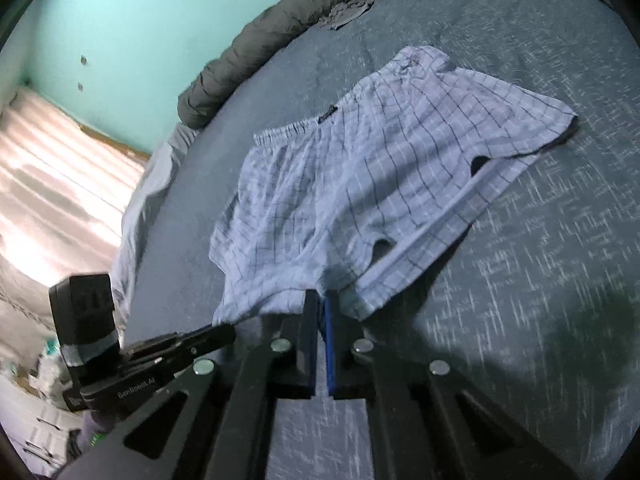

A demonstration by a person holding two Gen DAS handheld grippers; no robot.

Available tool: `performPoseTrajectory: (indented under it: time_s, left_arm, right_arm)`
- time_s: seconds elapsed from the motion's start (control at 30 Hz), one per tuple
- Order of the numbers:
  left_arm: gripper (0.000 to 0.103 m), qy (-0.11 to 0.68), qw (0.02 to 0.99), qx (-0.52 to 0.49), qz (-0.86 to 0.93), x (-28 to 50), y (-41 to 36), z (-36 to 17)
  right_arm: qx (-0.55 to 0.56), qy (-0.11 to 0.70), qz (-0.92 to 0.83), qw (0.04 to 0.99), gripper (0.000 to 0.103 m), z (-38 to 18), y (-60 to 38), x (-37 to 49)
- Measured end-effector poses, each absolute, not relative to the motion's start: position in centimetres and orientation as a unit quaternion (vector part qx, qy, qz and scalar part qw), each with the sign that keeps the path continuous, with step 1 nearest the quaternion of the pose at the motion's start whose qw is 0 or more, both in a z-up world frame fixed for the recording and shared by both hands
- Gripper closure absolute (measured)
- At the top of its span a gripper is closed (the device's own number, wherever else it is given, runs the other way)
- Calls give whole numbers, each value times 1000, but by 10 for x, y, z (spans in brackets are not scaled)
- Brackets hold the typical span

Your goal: Fold clothes

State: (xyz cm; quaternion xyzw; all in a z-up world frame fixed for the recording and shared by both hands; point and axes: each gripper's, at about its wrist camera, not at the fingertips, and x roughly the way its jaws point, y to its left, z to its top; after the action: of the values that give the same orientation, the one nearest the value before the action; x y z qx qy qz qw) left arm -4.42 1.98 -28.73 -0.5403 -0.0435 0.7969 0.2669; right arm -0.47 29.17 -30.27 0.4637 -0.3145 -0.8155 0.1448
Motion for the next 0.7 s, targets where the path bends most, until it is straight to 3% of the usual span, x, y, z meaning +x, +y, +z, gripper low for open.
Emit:
performPoseTrajectory:
  time_s: [0.23, 0.37, 0.43, 0.5, 0.57, 0.7]
  left_arm:
    - [100, -49, 238, -559, 793, -57, 15, -297]
    - [90, -69, 210, -544, 809, -67, -14, -275]
    - [81, -82, 195, -529, 822, -75, -30, -261]
    - [65, -93, 174, -511, 836, -87, -43, -252]
    - [58, -104, 150, -494, 850, -102, -55, -246]
    - [58, -111, 111, -480, 863, -133, -68, -253]
  right_arm:
    - [494, -309, -802, 131, 100, -316, 296, -3]
    - [462, -319, -823, 89, 95, -297, 333, -8]
    - [445, -323, -832, 68, 86, -287, 351, -10]
    - [428, -327, -841, 46, 66, -277, 369, -13]
    - [412, -332, -848, 24, 66, -269, 388, -17]
    - [409, -329, -851, -32, 66, -280, 424, -42]
